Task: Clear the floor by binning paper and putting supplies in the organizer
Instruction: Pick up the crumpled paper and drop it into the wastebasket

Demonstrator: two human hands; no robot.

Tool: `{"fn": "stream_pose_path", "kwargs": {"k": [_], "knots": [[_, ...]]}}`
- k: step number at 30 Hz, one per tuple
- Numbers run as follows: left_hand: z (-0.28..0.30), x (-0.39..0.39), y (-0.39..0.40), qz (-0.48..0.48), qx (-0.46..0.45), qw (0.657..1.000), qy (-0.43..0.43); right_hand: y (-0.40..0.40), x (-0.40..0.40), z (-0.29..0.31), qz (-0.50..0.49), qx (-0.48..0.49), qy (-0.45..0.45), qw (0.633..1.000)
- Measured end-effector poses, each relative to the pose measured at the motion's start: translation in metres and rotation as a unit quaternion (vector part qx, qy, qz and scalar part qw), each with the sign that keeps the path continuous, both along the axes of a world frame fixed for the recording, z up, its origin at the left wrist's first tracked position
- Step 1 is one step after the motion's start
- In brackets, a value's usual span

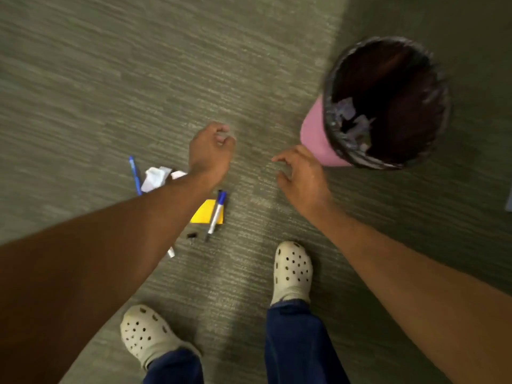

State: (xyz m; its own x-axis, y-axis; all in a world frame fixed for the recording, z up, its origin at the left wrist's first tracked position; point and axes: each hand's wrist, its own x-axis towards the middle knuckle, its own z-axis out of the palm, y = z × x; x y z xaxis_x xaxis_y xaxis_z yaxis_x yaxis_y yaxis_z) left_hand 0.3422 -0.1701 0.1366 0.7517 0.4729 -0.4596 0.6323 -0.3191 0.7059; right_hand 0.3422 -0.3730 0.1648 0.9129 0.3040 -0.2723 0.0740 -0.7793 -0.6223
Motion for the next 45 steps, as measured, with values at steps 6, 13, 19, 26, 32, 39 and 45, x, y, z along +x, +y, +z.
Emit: {"fn": "stream_pose_path", "kwargs": {"k": [6,13,19,26,32,39,45], "knots": [[-0.071,-0.121,0.119,0.044,0.132,0.981,0.137,0.105,-0.052,-0.084,0.167,-0.046,0.148,0.974],[-0.134,-0.175,0.183,-0.184,0.180,0.953,0.160,0.200,-0.081,-0.162,0.273,-0.165,0.082,0.944],[-0.148,-0.136,0.182,-0.347,0.246,0.900,0.101,0.226,-0.086,-0.181,0.289,-0.223,0.038,0.930],[-0.164,-0.130,0.186,-0.320,0.249,0.909,0.096,0.212,-0.091,-0.189,0.311,-0.237,-0.016,0.920],[-0.157,-0.113,0.193,-0.294,0.232,0.921,0.107,0.206,-0.071,-0.187,0.275,-0.169,0.020,0.946],[-0.147,-0.101,0.185,-0.265,0.243,0.928,0.097,0.198,-0.067,-0.176,0.015,0.083,0.180,0.980],[-0.135,-0.120,0.183,0.028,0.116,0.990,0.072,0.188,-0.066,-0.179,-0.102,0.130,0.217,0.962]]}}
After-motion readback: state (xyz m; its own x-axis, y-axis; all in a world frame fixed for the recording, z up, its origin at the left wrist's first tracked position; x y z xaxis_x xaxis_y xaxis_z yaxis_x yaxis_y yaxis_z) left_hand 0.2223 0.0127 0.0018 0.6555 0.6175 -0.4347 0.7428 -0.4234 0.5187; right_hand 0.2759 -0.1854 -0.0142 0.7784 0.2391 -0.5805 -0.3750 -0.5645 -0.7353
